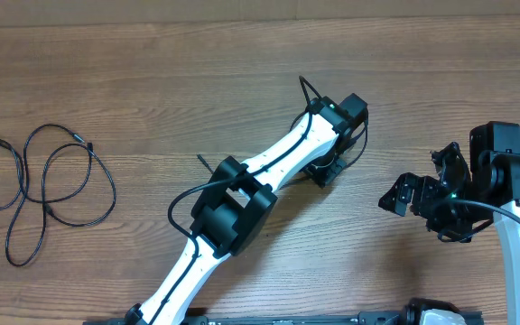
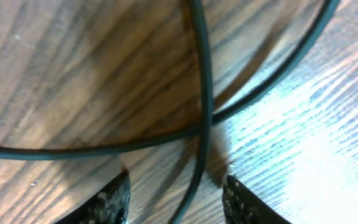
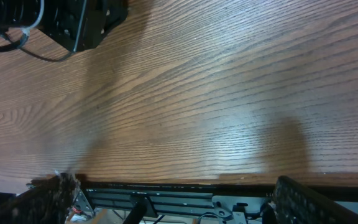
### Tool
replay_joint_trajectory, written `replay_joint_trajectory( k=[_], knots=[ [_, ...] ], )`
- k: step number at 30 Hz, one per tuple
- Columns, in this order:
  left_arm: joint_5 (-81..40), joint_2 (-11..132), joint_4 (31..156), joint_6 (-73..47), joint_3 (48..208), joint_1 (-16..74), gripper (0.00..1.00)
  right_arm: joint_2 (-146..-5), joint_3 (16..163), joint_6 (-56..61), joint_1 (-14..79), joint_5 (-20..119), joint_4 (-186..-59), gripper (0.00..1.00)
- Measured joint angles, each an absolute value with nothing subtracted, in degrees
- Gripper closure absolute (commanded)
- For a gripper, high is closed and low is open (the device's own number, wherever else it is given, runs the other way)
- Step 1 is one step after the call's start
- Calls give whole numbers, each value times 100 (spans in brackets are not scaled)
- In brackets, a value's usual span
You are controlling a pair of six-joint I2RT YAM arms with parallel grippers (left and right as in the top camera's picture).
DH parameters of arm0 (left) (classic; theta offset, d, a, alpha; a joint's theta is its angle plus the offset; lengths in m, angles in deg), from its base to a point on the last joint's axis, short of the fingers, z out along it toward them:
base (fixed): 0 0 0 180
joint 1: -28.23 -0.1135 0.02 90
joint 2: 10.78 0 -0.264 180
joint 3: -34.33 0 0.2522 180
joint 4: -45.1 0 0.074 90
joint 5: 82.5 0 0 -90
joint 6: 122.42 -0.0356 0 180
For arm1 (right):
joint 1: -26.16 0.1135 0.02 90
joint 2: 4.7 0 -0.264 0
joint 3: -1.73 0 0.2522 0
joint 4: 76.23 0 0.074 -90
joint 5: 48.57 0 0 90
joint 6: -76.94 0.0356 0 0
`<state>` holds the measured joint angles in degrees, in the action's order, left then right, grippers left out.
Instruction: Untangle cables
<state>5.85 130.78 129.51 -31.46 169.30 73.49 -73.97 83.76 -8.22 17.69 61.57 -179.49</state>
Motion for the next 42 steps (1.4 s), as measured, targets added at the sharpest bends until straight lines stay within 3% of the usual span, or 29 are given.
replay_joint_trajectory(
  k=[7, 16, 24, 27, 33, 42],
  knots=[
    [583, 13078, 13058, -3146, 16926, 7390, 58, -7397, 8376, -822, 1769, 6157, -17951, 0],
    [605, 13021, 13069, -3105, 16769, 7390, 68, -7397, 8376, -824, 1769, 6157, -17953, 0],
    [626, 12949, 13145, -3103, 16613, 7390, 83, -7397, 8376, -824, 1769, 6155, -17951, 0],
    [648, 12949, 13170, -3094, 16609, 7386, 96, -7397, 8376, -824, 1769, 6157, -17949, 0],
    [812, 12984, 13502, -2941, 16760, 7386, 95, -7397, 8376, -824, 1769, 6157, -17951, 0],
    [2014, 13006, 14090, -2185, 18491, 7091, 96, -7397, 8372, -824, 1769, 6155, -17953, 0]
  ],
)
